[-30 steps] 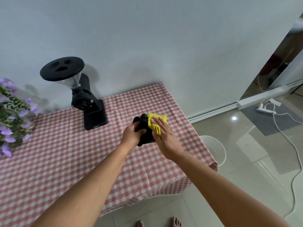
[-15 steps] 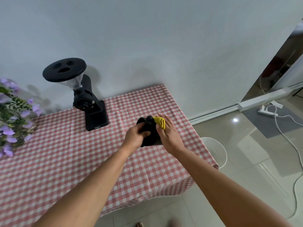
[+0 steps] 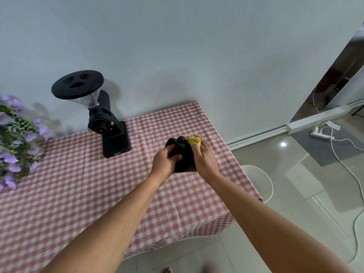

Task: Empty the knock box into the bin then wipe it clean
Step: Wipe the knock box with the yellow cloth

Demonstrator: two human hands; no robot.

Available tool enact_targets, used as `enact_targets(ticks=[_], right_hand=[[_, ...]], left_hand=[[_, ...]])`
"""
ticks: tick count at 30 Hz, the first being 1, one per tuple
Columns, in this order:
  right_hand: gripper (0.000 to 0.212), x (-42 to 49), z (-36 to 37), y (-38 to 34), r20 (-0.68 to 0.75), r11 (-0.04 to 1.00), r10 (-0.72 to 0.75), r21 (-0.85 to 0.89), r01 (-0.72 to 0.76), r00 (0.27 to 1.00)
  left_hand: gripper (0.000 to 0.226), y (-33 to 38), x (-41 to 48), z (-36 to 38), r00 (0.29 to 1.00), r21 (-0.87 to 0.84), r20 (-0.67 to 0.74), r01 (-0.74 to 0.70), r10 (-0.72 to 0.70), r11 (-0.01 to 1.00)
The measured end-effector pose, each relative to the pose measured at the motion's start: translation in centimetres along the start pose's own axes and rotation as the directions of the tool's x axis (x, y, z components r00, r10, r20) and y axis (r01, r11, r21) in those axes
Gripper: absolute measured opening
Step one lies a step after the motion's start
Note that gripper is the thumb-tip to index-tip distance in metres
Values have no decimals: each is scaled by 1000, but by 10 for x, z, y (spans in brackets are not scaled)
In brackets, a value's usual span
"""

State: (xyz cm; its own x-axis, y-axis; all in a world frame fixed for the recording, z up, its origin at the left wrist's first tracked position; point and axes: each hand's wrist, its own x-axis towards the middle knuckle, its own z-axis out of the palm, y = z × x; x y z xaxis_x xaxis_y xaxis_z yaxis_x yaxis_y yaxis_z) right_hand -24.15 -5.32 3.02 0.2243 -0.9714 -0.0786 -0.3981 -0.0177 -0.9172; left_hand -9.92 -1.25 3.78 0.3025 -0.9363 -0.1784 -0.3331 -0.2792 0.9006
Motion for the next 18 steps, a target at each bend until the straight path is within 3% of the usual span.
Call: enact_targets(ticks=[2, 4, 7, 9, 14, 16, 18], right_hand=[[58, -8, 3, 6, 35, 969, -150, -193, 154, 988], [56, -10, 3, 15, 59, 942, -222, -246, 230, 973], [54, 3, -2, 11, -17, 999, -49, -19, 49, 999], [52, 10, -3, 4, -48, 998, 52, 27, -50, 998], [54, -8, 4, 9, 37, 954, -197, -222, 201, 980], [50, -7, 1, 13, 36, 978, -164, -126, 167, 986], [46, 0, -5, 4, 23, 997, 2, 78, -4, 1000]], left_hand=[[36, 1, 3, -2, 1000, -24, -13, 8, -8, 1000], [37, 1, 5, -4, 1000, -20, 3, 8, -8, 1000], [41, 1, 4, -4, 999, 47, 37, -20, 19, 999], [42, 3, 5, -3, 998, 87, 39, -45, 42, 995], [36, 5, 7, -9, 996, 126, -11, -90, 92, 988], [36, 4, 5, -10, 994, 153, 19, -105, 104, 983], [39, 3, 2, -8, 989, 216, 56, -145, 136, 966]])
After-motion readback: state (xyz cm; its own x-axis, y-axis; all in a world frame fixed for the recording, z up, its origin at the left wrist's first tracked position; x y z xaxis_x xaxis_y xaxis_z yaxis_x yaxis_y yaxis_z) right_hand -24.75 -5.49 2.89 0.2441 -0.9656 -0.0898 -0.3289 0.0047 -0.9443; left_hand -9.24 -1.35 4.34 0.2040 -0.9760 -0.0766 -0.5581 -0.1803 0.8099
